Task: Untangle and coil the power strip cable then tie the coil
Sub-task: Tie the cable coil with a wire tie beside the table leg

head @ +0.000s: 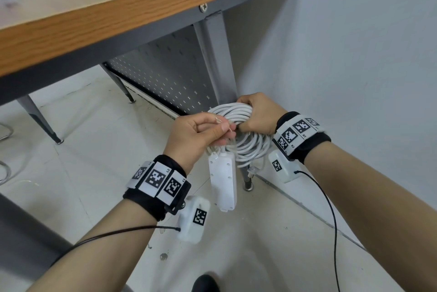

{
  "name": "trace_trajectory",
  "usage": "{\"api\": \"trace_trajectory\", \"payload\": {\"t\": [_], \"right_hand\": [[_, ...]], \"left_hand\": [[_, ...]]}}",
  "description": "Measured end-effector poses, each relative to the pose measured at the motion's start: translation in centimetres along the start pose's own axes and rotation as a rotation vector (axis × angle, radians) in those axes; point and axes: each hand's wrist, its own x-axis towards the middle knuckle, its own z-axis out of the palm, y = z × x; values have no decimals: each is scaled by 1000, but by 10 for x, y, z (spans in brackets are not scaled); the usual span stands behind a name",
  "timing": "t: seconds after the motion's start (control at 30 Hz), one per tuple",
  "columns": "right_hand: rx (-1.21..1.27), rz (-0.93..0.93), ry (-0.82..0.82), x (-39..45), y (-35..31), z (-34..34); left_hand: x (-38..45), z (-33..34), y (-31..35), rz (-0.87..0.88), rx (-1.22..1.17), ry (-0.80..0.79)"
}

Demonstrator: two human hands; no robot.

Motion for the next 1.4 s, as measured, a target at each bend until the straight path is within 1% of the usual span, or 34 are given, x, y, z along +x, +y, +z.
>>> {"api": "trace_trajectory", "payload": {"t": [0.13,0.2,0.27,0.37,0.4,0.57,0.6,0.7,0.8,0.87,1.03,1.13,1.17,1.27,1.3,1.33,1.4], "right_hand": [[-12,11,7,1,1,0],[-12,10,8,1,1,1],[-5,7,3,0,0,1],[10,3,-4,0,0,0],[8,4,-4,0,0,0],[-23,10,-1,1,0,1],[-29,9,1,1,0,1],[-56,1,20,0,-1,1],[-62,6,27,-2,-2,0],[-58,6,24,-2,-2,1],[-47,4,15,-2,-3,1],[-32,12,6,-2,-3,0],[-28,13,3,-2,-3,0],[-24,10,7,-2,-2,0],[-25,6,11,-2,-2,1],[-22,3,13,-2,-2,1],[-14,7,10,-2,-2,1]], "left_hand": [[1,0,1,76,17,57],[-1,3,1,76,-10,78],[-1,6,3,43,-108,78],[3,6,7,-46,-352,79],[4,6,8,-53,-353,77],[3,6,5,18,-56,-7],[3,5,5,39,46,11],[8,2,5,74,355,137],[11,6,0,17,471,165],[10,6,-3,35,483,154],[4,0,-4,89,418,178],[2,4,3,87,458,201],[2,4,6,65,421,191],[-2,5,13,-109,86,69],[-4,6,13,-154,18,39],[-5,8,13,-184,-7,25],[-7,12,10,-209,-2,47]]}}
